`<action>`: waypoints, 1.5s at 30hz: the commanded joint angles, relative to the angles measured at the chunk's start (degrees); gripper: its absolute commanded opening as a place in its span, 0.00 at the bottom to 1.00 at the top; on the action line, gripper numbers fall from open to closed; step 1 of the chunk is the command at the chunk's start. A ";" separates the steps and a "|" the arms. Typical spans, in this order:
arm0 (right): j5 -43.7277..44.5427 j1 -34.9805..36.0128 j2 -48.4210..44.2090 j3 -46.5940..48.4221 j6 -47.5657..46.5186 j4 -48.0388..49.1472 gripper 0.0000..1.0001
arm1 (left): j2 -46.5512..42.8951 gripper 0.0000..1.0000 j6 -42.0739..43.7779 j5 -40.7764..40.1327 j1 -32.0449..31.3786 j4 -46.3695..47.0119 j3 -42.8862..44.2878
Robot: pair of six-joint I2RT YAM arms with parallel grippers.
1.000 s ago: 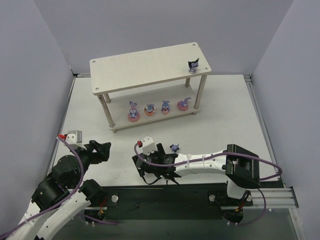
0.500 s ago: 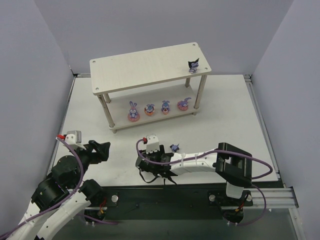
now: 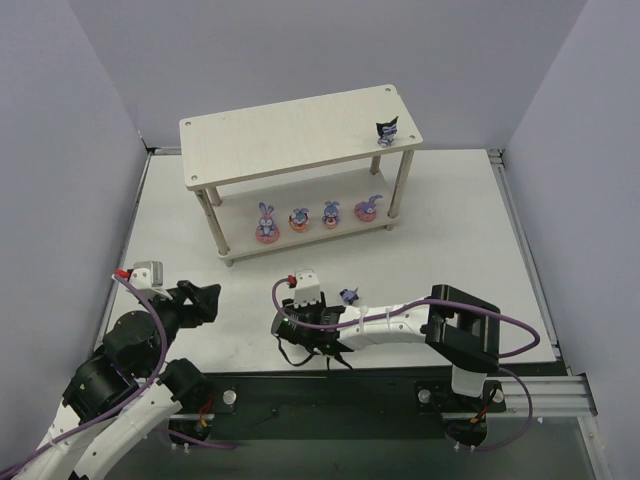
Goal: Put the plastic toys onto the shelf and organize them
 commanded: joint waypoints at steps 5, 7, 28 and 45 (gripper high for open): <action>4.77 -1.17 -4.87 2.53 -2.44 -5.45 0.00 | -0.90 0.82 0.53 -0.87 -0.37 0.35 0.71; 3.89 -1.96 -8.12 3.41 -6.55 -5.98 0.00 | -1.08 0.82 0.53 -0.87 -0.37 0.35 0.80; -26.42 -24.88 -15.17 53.14 -40.93 -34.80 0.02 | 0.16 0.82 0.62 0.27 -0.37 0.96 0.45; -38.03 -36.67 -1.72 77.24 -49.82 -40.26 0.02 | 0.42 0.82 0.44 0.45 -0.37 0.96 0.44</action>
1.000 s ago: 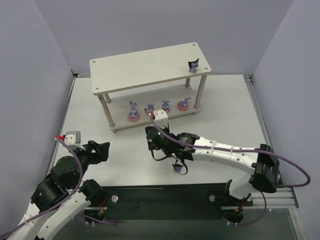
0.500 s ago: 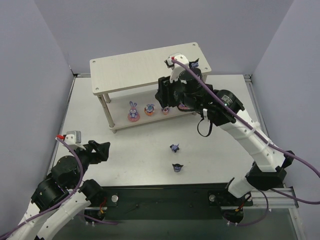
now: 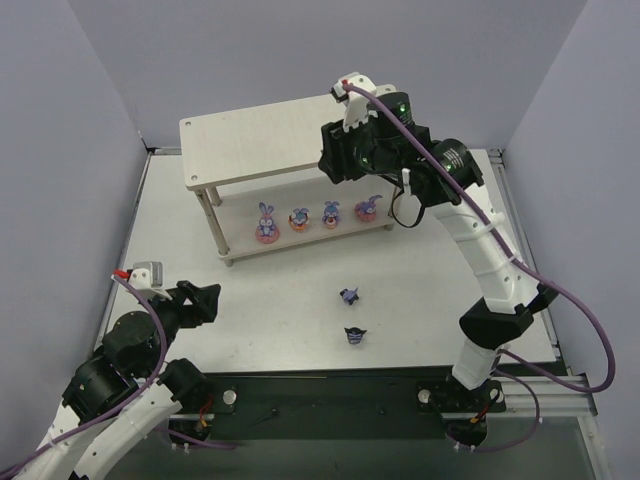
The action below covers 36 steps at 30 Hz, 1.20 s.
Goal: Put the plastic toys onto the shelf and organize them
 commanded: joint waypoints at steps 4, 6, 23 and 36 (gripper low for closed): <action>-4.03 -4.11 2.84 5.58 -3.42 -0.19 0.02 | 0.53 0.82 0.35 0.16 -0.37 0.88 0.36; -5.26 -4.91 4.07 6.02 -4.64 -0.02 0.03 | 0.53 0.82 0.35 0.16 -0.37 0.79 0.36; -10.01 -7.63 8.03 8.39 -8.52 1.83 0.06 | 0.70 0.82 0.35 0.34 -0.37 0.88 0.36; -11.42 -9.57 10.58 10.15 -8.69 4.02 0.07 | 1.14 0.82 0.18 0.07 -0.37 0.70 0.44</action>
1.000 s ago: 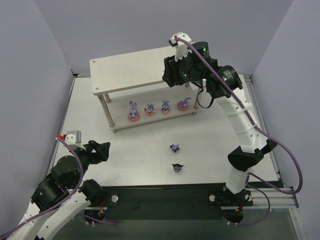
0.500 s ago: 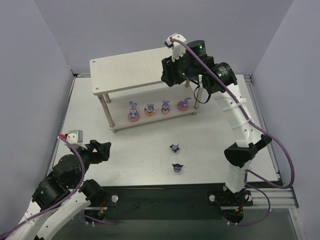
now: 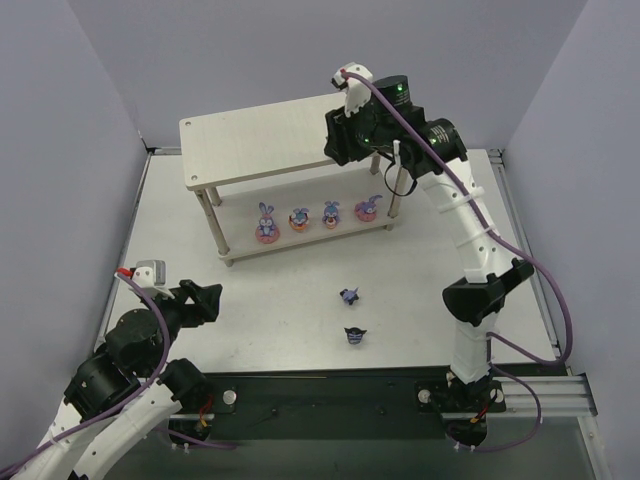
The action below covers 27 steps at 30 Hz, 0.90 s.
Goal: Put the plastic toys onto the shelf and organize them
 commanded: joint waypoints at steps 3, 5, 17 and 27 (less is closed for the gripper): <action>-1.27 -1.05 0.57 2.57 -0.41 3.52 0.07 | 0.16 0.82 0.18 -0.12 -0.37 0.81 0.47; -1.36 -1.31 0.66 2.57 -0.32 3.79 0.10 | 0.16 0.82 0.18 -0.12 -0.28 0.72 0.38; -0.83 -1.58 1.27 2.57 0.03 3.96 0.30 | -0.10 0.82 0.18 -0.30 -0.37 0.81 0.38; 0.13 -1.66 2.06 2.57 1.00 4.14 0.42 | -0.37 0.82 0.18 -0.39 -0.37 0.90 0.38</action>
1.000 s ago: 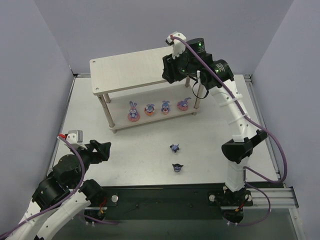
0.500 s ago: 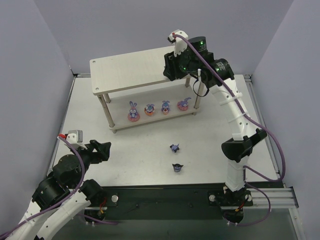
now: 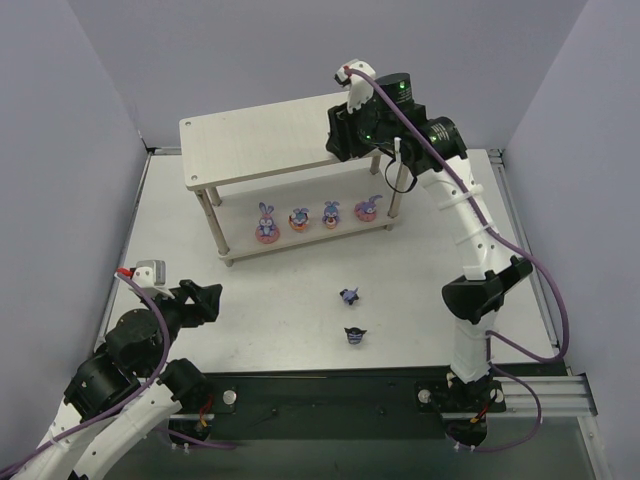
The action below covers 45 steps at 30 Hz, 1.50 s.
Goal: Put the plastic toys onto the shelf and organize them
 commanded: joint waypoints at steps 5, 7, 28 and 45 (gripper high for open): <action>1.14 -0.27 1.41 2.30 1.09 2.48 0.45 | -0.28 0.82 0.18 -0.36 -0.37 0.79 0.29; 1.40 -0.27 1.41 2.22 1.17 2.48 0.47 | -0.28 0.82 0.18 -0.36 -0.37 0.79 0.29; 1.67 0.00 -0.17 1.34 1.00 3.18 0.60 | -0.37 0.82 0.09 -0.45 -0.37 0.88 0.38; 2.02 2.72 -8.61 -5.08 0.30 7.92 0.80 | -0.72 0.82 0.09 -0.45 -0.37 0.61 0.47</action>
